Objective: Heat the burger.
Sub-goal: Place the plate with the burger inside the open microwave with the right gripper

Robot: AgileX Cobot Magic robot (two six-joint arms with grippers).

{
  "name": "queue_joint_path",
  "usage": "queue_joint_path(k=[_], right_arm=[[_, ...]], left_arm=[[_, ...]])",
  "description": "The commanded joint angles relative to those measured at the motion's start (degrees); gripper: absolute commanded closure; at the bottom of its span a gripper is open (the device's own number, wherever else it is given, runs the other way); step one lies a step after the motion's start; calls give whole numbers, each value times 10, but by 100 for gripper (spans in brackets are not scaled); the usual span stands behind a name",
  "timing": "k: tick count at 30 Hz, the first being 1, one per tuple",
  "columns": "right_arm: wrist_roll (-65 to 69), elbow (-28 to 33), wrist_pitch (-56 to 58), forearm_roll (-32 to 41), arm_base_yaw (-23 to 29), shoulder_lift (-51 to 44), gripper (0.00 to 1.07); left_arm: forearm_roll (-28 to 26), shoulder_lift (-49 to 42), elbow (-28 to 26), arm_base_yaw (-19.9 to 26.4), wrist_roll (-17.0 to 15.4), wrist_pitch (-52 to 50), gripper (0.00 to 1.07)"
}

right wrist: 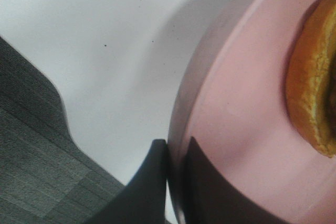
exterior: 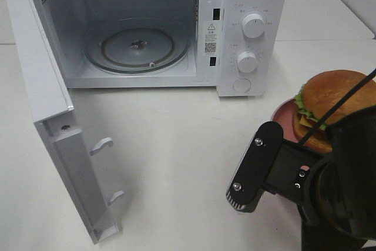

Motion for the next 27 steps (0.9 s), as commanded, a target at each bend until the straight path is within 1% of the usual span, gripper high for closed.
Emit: queue_joint_path(k=[1,5,11,18,27], right_arm=[[-14,1,17,-48,13,-3,107],[-34,1,1,-61,29,-3,107],[-54,1,-20,-68,30,-3,107],[-111,1,-60,-105,30,-3,107],[-132,1,-72,-139,30,-3,107]], left_arm=[[-2,-1,2,-1,2,-7,8],[-2,-1,2,-1,2,-7,8],[-2,-1,2,-1,2,-7,8],[-2,-1,2,-1,2,-7,8],[-2,-1,2,-1,2,-7,8]])
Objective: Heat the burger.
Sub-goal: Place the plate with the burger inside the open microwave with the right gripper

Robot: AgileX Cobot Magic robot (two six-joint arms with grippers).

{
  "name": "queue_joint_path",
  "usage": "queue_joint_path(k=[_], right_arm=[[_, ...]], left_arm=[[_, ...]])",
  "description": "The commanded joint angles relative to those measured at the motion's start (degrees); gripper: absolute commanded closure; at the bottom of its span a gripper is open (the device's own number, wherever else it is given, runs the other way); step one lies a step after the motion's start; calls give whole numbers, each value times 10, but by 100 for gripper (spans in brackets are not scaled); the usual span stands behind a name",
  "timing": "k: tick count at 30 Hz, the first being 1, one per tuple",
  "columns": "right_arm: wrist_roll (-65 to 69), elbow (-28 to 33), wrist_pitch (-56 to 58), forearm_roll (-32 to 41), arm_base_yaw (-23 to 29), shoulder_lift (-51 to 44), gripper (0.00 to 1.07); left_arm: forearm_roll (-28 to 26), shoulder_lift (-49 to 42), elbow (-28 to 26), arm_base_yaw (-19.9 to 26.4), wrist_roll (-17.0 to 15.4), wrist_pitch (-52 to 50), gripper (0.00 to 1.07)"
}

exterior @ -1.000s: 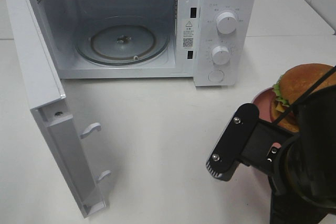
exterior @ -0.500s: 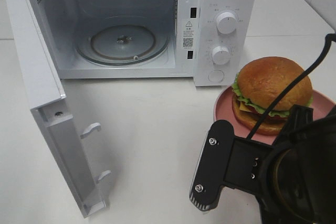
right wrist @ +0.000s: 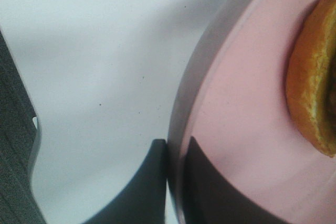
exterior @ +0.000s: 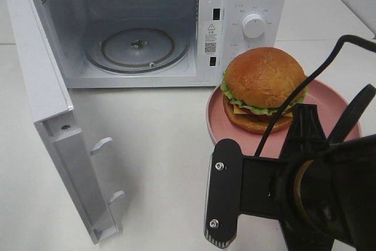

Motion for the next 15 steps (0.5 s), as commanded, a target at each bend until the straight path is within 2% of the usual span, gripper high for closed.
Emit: queue_joint_path(k=[1,9,15], right_arm=[[-6,-1,9,-40,2,-3,107],[-9,-1,-53,-43,2,-3,107],[-68,-1,-70,-80,-2,-3,107]], left_arm=[[-2,-1,2,-1,2,-7,8],[-2,-1,2,-1,2,-7,8],[-2,-1,2,-1,2,-7,8]])
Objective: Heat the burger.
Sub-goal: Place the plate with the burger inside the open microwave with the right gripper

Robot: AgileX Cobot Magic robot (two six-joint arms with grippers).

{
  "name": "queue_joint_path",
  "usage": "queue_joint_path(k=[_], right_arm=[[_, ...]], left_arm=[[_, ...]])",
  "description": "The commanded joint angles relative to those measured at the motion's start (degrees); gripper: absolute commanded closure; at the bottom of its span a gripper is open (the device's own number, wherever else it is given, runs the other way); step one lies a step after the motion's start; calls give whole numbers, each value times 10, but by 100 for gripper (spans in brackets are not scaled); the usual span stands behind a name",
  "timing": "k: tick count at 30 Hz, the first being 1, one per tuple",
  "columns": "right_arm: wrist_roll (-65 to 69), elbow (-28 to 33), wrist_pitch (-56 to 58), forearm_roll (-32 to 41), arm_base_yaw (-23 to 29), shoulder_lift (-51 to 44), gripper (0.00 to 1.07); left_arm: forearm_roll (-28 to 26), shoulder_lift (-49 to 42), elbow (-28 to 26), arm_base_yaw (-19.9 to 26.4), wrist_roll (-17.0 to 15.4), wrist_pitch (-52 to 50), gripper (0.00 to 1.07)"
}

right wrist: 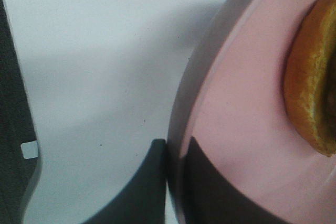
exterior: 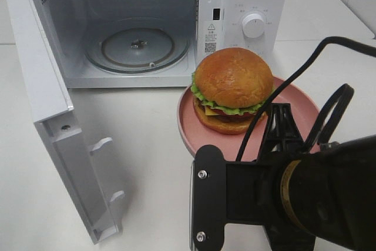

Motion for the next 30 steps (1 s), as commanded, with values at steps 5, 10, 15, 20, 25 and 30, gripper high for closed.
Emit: queue_joint_path(k=[5,10,15,20,25,30], right_arm=[[-59,-1,-20,-62,-2,-3,107],[-87,-1,-57,-60,-33,-3,107],[-156,-2,-97,-54,-72,-3,107],[-232,-2,-139,-38,-111,-3,107],[-309,-2,-178,-11,-151,-3,107],[-405,-2,-224,53,-186,-3,107]], left_arm=[[-2,-1,2,-1,2,-7,8],[-2,-1,2,-1,2,-7,8],[-2,-1,2,-1,2,-7,8],[-2,-1,2,-1,2,-7,8],[-2,-1,2,-1,2,-7,8],[-2,-1,2,-1,2,-7,8]])
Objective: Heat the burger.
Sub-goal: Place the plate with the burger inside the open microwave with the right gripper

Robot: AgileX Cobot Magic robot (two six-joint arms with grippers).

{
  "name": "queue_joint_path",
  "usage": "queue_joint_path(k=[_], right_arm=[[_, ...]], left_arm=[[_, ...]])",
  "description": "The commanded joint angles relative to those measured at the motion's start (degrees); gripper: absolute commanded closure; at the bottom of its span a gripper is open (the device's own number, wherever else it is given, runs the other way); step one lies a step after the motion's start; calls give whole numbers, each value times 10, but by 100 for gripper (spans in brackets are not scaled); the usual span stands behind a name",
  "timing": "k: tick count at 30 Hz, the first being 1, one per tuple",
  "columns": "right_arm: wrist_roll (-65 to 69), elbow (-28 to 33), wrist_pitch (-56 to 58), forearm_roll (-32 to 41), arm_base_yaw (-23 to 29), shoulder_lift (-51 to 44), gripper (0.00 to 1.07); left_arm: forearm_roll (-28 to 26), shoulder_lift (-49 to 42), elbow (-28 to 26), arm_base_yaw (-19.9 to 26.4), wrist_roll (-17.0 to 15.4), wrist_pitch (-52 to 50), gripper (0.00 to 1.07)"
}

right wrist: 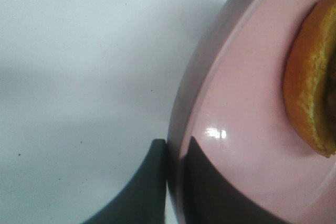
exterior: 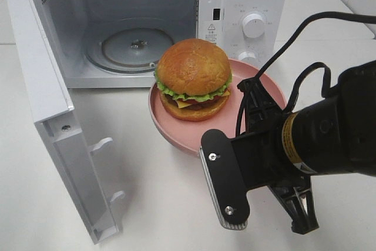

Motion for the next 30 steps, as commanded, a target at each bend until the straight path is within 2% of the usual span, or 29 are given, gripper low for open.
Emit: queue_joint_path(k=[1,4,6,9,11,14,16,19,20,22,23,24,25,30], right_arm=[[-97,-2,-56,37,-30,-4,107],[-119,-2,-61,48,-37,-4,107],[-209,-2,-81,103,-62,-4,107],[-235,-2,-87,122,-69,-4,107],[-336,-2,-102,196,-91,-4,107],[-362,-2,-107,217,-96,-4,107],[-461,-2,-121,293,-118,-4,107],[-485,-2,-125,312,-123,-4,107],[-528,-2,-130,348,-131,-4,107],[-547,-2,-130,364,-135,-4,107],[-595,-2,-131,407,-144,-4,107],[-595,-2,-131,407,-144,-4,107],[-633,-2,-131,445,-155,-4,107],[-649,-2,-135,443,-166,-4,107]], left_arm=[[-2,-1,2,-1,2,-7,8],[-2,-1,2,-1,2,-7,8],[-2,-1,2,-1,2,-7,8],[-2,-1,2,-1,2,-7,8],[-2,-1,2,-1,2,-7,8],[-2,-1,2,-1,2,-7,8],[-2,-1,2,-1,2,-7,8],[-2,-1,2,-1,2,-7,8],[-2,-1,2,-1,2,-7,8],[-2,-1,2,-1,2,-7,8],[-2,-1,2,-1,2,-7,8],[-2,-1,2,-1,2,-7,8],[-2,-1,2,-1,2,-7,8],[-2,-1,2,-1,2,-7,8]])
